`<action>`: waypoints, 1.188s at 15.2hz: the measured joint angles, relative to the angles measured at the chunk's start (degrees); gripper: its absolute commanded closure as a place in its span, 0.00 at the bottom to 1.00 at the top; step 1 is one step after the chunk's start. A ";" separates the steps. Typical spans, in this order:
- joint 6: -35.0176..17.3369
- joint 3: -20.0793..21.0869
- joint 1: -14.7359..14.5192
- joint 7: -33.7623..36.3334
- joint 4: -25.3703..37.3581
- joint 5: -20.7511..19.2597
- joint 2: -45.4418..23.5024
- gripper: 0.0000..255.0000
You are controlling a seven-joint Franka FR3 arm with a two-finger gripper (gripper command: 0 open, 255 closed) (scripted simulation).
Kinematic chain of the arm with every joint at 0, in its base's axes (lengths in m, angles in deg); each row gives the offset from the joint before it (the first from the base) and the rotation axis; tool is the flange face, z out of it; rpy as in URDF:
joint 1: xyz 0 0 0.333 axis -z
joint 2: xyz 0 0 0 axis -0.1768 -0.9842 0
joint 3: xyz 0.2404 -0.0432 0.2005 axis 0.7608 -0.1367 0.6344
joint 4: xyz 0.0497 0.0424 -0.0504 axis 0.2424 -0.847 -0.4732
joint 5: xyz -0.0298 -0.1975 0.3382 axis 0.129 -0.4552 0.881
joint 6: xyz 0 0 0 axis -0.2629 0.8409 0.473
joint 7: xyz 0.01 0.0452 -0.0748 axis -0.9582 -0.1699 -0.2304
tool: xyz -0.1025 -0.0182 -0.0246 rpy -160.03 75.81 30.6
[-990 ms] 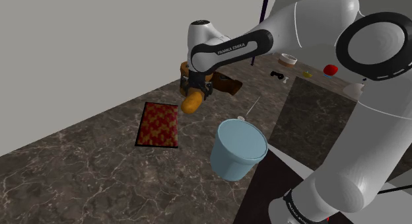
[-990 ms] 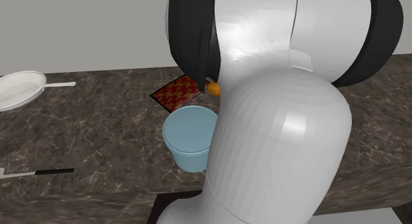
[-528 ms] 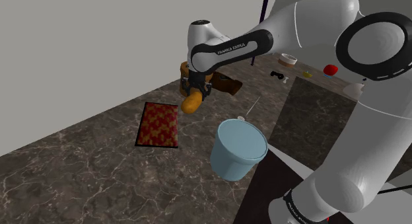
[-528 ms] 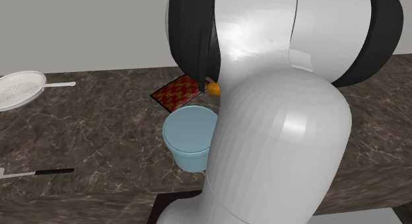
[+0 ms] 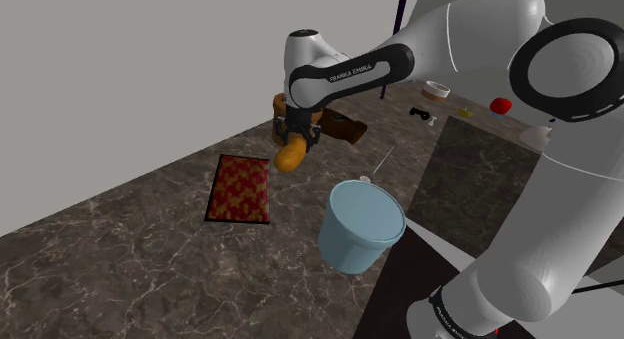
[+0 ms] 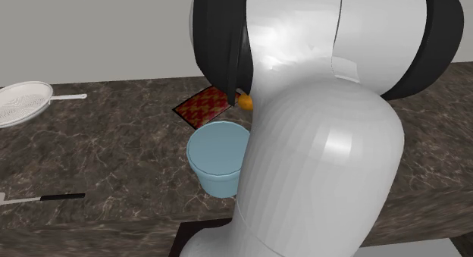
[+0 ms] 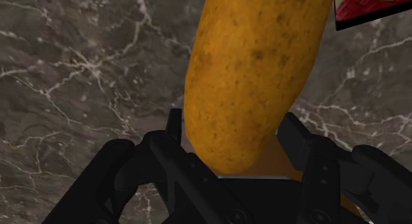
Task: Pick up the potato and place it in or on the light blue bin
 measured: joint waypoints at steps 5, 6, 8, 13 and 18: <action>2.90 0.30 0.08 -0.90 1.41 0.91 1.64 1.00; 3.62 0.32 0.13 -1.18 1.96 1.08 1.86 1.00; 4.87 0.44 0.19 -1.57 2.37 1.51 2.79 1.00; 8.25 0.58 0.28 -2.57 4.70 2.25 4.00 1.00; 11.67 0.78 0.23 -3.32 6.99 2.92 5.22 1.00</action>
